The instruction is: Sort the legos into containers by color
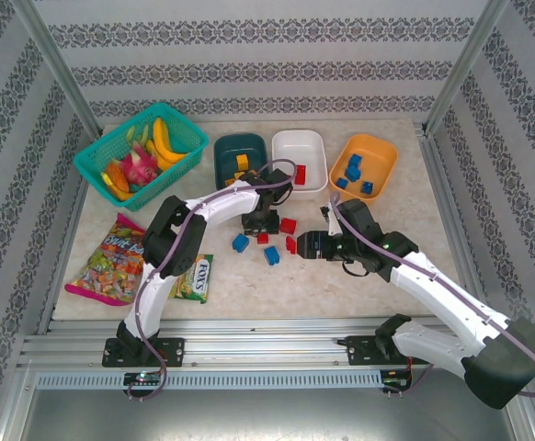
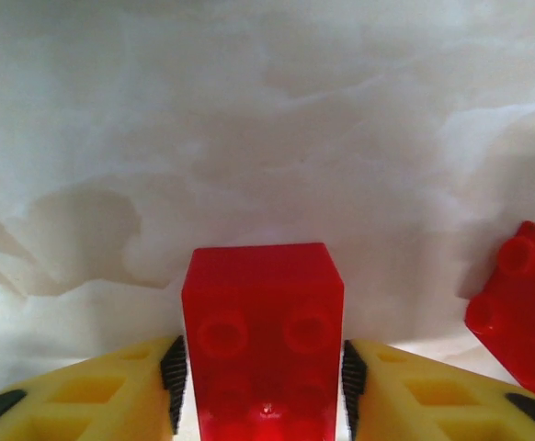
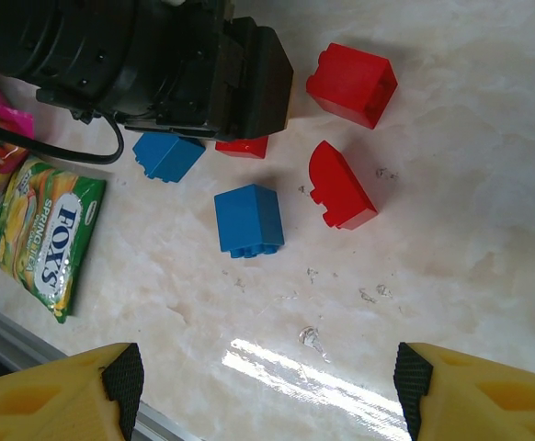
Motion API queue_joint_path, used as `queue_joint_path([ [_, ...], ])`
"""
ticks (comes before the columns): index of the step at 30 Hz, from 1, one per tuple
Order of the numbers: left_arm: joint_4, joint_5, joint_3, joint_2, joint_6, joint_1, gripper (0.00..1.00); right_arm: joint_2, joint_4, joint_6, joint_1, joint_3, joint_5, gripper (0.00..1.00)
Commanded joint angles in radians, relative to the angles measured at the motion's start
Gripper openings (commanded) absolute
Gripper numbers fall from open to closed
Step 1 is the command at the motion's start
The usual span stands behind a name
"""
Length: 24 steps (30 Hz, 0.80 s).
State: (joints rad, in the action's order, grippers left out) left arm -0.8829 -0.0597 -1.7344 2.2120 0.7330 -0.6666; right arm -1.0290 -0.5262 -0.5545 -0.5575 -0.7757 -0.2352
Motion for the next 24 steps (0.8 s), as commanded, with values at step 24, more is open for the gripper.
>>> queue_joint_path([
  [24,0.123,-0.139,-0.599,0.173,-0.075,0.019,0.25,0.006,0.122,-0.124,0.295,-0.147,0.027,0.73],
])
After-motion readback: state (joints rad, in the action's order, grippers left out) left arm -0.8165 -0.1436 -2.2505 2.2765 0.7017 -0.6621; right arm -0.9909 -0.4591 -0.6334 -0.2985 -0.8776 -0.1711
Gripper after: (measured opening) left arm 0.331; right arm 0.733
